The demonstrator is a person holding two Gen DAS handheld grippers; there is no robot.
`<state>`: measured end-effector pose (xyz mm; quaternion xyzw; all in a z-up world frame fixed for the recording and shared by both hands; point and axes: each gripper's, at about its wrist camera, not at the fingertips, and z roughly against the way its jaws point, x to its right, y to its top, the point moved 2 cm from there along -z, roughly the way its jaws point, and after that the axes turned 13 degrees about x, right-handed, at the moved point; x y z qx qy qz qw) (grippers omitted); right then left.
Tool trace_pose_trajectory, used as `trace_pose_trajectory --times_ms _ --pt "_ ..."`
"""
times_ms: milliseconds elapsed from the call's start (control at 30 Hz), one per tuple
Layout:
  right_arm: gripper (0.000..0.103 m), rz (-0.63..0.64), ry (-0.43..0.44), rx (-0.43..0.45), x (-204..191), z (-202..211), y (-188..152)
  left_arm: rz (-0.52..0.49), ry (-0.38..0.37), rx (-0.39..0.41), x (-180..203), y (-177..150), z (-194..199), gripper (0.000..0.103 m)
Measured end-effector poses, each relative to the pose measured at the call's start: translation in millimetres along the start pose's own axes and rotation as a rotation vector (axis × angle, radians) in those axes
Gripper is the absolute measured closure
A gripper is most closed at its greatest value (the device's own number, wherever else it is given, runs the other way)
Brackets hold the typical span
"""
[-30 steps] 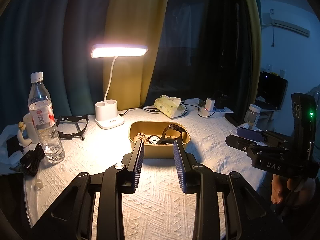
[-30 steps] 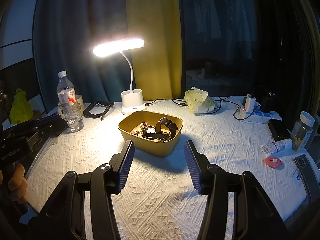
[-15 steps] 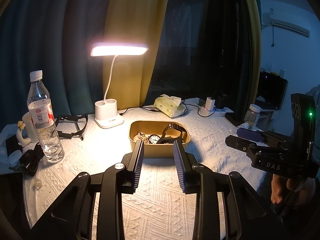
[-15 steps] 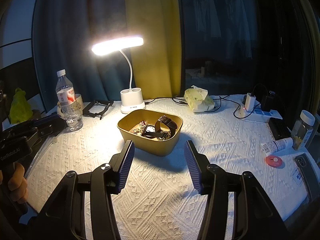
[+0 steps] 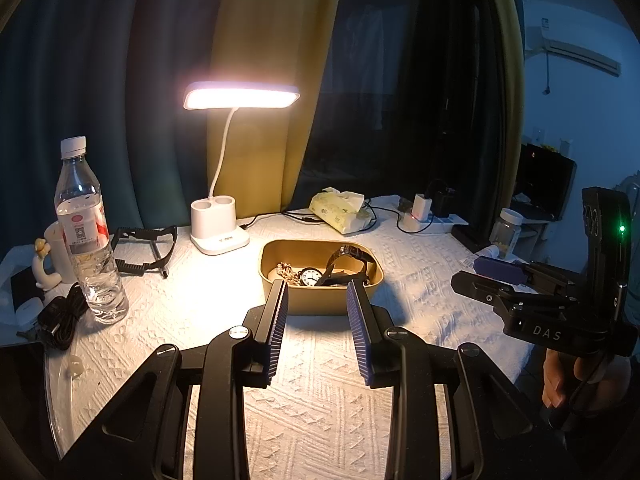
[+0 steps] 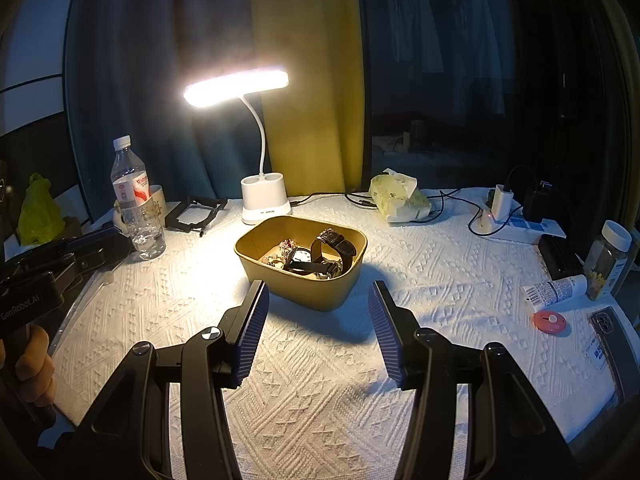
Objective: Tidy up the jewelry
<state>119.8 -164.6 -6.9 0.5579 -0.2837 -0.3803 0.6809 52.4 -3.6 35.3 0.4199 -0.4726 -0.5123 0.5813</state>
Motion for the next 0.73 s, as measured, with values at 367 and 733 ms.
trace_pose_trajectory --times_ms 367,733 --pt "0.051 -0.002 0.001 -0.004 0.5 -0.8 -1.6 -0.001 0.0 -0.001 0.6 -0.9 -0.1 0.07" --pt "0.051 -0.005 0.002 -0.011 4.7 -6.3 -4.5 -0.013 -0.003 -0.002 0.8 -4.5 -5.5 0.07"
